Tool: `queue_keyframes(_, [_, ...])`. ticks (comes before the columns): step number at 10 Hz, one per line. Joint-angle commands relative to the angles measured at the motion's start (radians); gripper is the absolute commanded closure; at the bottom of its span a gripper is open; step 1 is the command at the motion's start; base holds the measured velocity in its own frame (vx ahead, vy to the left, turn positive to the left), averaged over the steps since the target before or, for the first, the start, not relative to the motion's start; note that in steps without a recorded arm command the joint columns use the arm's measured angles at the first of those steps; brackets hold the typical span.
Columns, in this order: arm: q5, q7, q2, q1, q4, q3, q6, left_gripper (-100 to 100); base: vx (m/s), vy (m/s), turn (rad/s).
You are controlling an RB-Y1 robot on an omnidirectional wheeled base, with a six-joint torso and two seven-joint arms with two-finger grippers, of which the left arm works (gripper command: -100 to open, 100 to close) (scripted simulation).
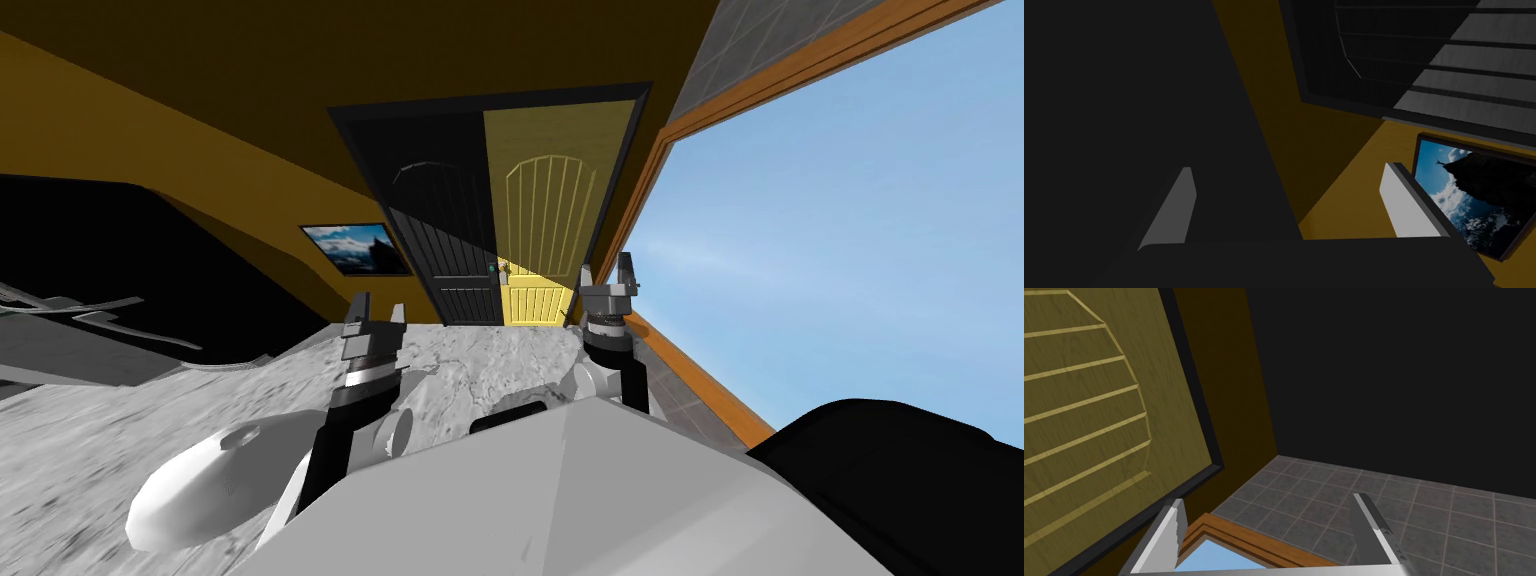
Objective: Pull the door open
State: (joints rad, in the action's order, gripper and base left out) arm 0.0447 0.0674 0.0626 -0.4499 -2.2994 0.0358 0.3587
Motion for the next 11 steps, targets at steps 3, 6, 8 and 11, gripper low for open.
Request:
queue_keyframes(3, [-0.006,0.005,0.011,0.033,0.070,-0.001,-0.007,-100,0.126,-0.023,-0.036])
queue_keyframes(6, [-0.010,0.008,0.019,0.057,0.125,-0.001,-0.010,-100,0.090,-0.021,-0.034])
queue_keyframes(8, [-0.014,0.012,0.026,0.082,0.183,-0.001,-0.013,-100,0.131,-0.030,-0.058])
queue_keyframes(11, [-0.021,0.018,0.037,0.119,0.270,-0.002,-0.017,-100,0.146,-0.032,-0.052])
